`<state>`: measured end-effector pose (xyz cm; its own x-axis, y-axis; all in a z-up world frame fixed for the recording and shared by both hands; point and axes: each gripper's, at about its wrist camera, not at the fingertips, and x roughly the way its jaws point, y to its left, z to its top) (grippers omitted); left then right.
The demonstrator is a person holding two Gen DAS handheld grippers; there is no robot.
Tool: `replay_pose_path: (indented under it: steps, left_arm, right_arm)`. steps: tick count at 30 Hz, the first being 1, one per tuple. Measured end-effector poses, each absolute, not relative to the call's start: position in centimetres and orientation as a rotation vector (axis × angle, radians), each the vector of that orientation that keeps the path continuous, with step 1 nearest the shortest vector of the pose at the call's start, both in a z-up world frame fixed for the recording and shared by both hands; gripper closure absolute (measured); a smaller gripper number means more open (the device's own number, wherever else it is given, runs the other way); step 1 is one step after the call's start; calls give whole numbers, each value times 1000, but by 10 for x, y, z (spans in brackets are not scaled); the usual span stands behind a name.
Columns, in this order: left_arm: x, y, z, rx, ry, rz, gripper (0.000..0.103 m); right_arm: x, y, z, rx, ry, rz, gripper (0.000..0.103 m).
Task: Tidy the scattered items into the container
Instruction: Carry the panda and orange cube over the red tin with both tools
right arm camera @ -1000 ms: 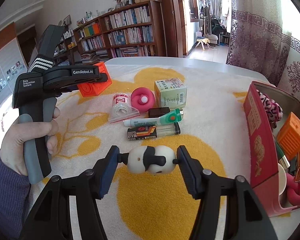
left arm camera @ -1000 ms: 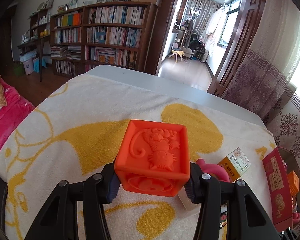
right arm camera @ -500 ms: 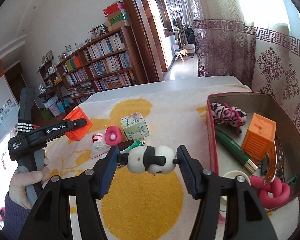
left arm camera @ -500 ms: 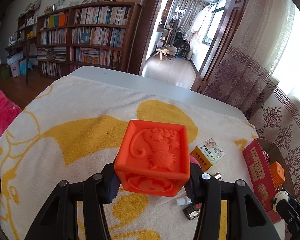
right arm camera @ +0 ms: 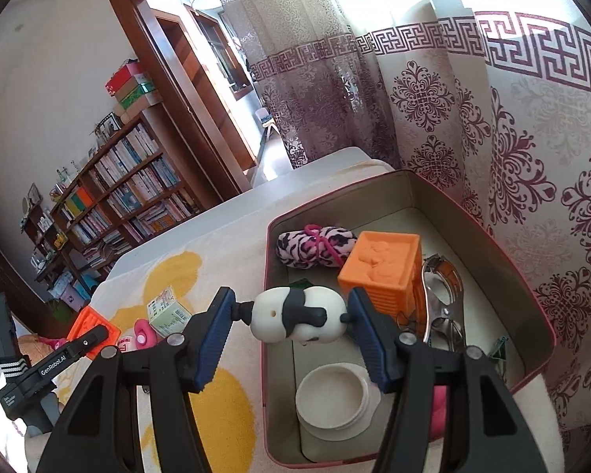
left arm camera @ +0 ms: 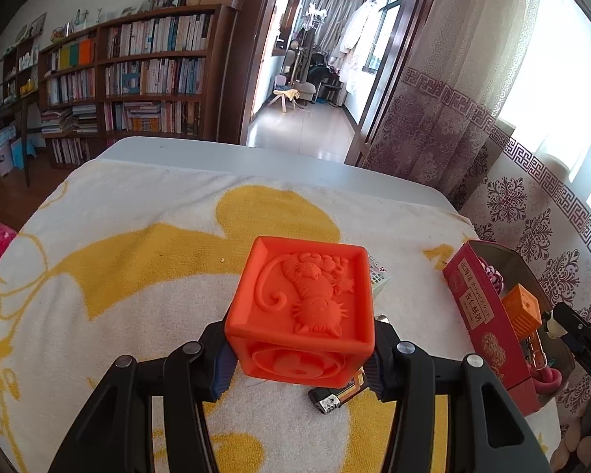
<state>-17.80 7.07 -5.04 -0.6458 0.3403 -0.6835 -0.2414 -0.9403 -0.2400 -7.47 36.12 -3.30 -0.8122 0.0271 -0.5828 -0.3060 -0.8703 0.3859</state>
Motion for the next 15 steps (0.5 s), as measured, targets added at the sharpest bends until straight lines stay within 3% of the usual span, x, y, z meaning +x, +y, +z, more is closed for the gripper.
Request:
replay_pose_path:
  steps: [15]
  left_arm:
    - [-157, 148, -28, -1049, -44, 2455, 49]
  right_arm:
    - [-59, 391, -27, -766, 766, 2643, 39]
